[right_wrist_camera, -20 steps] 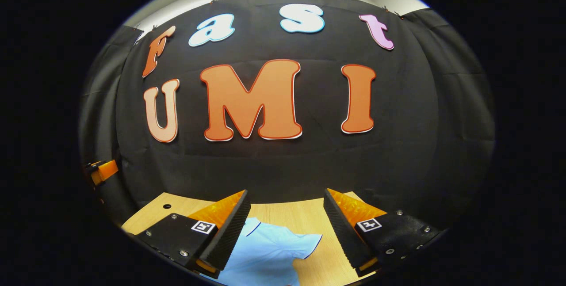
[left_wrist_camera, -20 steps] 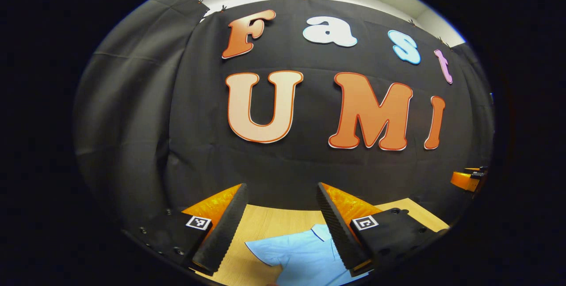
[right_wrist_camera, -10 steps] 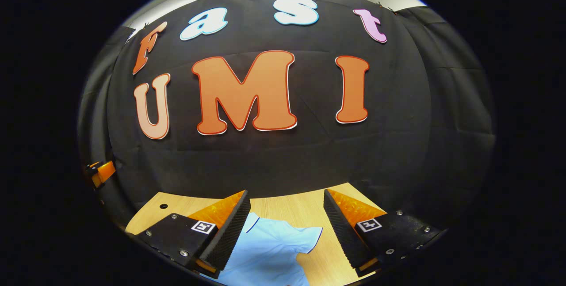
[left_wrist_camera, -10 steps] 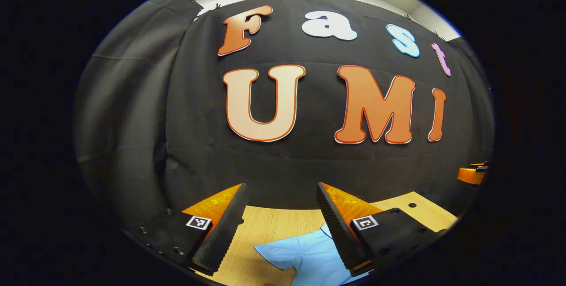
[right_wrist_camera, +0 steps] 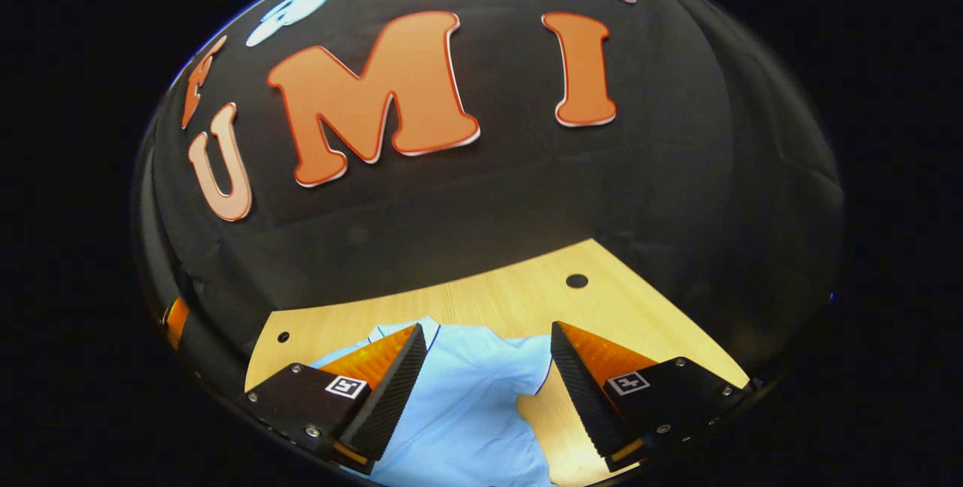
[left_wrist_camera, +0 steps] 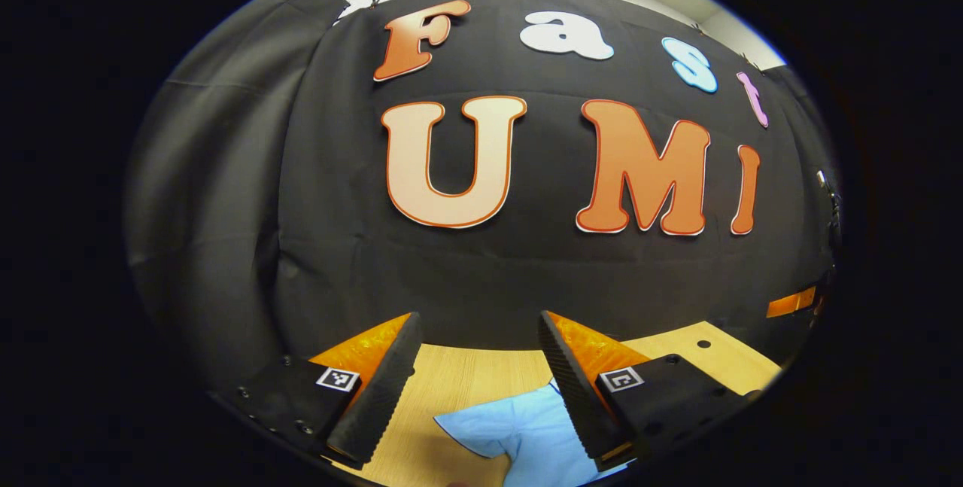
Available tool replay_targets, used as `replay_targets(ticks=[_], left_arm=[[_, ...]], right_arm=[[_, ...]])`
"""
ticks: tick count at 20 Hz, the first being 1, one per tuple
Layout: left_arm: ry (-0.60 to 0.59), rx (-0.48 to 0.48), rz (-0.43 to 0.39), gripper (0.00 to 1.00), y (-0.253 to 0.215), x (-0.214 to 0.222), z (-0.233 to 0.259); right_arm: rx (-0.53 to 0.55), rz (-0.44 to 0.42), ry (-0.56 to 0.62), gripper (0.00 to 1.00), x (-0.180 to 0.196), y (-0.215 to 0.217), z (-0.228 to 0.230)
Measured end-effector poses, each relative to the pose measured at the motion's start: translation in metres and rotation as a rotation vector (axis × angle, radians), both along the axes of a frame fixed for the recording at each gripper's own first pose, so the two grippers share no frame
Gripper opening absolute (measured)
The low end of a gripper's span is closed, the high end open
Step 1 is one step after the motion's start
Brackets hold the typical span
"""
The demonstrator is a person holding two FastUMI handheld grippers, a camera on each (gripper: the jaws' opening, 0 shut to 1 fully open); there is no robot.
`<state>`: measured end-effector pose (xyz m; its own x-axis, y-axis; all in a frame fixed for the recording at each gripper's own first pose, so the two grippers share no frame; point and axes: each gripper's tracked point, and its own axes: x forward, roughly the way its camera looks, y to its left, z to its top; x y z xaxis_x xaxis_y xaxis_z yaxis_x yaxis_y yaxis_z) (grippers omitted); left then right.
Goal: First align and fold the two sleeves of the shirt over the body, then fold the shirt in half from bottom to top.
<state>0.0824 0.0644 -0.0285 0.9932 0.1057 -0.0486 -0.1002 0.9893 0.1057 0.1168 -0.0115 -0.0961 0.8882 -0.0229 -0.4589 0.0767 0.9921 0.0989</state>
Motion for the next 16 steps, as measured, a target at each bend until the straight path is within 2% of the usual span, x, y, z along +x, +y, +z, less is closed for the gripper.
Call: replay_targets(ticks=[6, 12, 16], left_arm=[[0.031, 0.002, 0.007, 1.00, 0.012, 0.011, -0.019], [0.056, 0.006, 0.028, 1.00, 0.028, 0.021, -0.035], [0.085, 0.009, 0.050, 1.00, 0.040, 0.025, -0.047]], right_arm=[[0.004, -0.055, 0.275, 1.00, 0.039, -0.023, -0.079], [-0.013, -0.130, 0.479, 1.00, 0.078, -0.055, -0.146], [0.029, -0.196, 0.606, 1.00, 0.090, -0.068, -0.185]])
